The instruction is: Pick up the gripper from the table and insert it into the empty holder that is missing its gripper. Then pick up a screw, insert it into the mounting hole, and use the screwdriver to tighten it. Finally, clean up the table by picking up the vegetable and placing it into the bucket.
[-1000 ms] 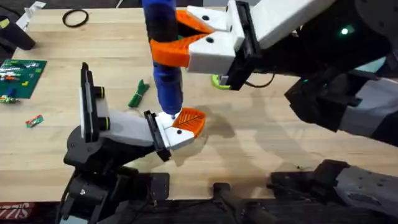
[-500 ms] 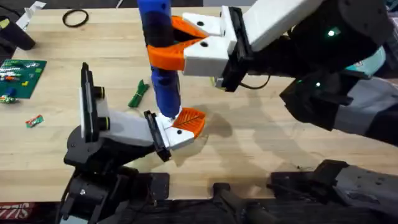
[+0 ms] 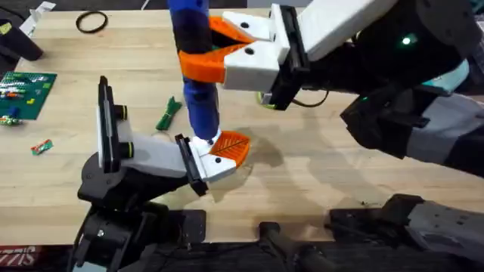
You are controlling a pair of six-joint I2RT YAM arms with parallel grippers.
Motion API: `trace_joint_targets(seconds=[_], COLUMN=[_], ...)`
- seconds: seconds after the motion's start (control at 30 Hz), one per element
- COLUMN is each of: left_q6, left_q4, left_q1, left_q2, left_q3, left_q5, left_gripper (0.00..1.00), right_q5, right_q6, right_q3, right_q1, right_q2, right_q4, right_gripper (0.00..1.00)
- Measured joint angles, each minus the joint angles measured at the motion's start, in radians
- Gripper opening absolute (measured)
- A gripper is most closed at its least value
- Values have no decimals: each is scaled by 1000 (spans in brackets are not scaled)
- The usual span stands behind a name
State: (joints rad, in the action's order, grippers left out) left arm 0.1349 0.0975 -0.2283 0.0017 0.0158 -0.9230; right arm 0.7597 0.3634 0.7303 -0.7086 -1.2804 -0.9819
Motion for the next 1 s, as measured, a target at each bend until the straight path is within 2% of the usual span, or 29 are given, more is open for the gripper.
trace_joint_targets(seconds=[1.0], left_q6=[0], left_q4=[0], left_q1=[0], left_q2=[0], left_q3=[0], left_q5=[0], left_gripper=[18], right_q5=[8], right_q6=[8], right_q3=[0], right_q1=[24], right_q2=[0], right_q4=[-5], right_gripper=[50])
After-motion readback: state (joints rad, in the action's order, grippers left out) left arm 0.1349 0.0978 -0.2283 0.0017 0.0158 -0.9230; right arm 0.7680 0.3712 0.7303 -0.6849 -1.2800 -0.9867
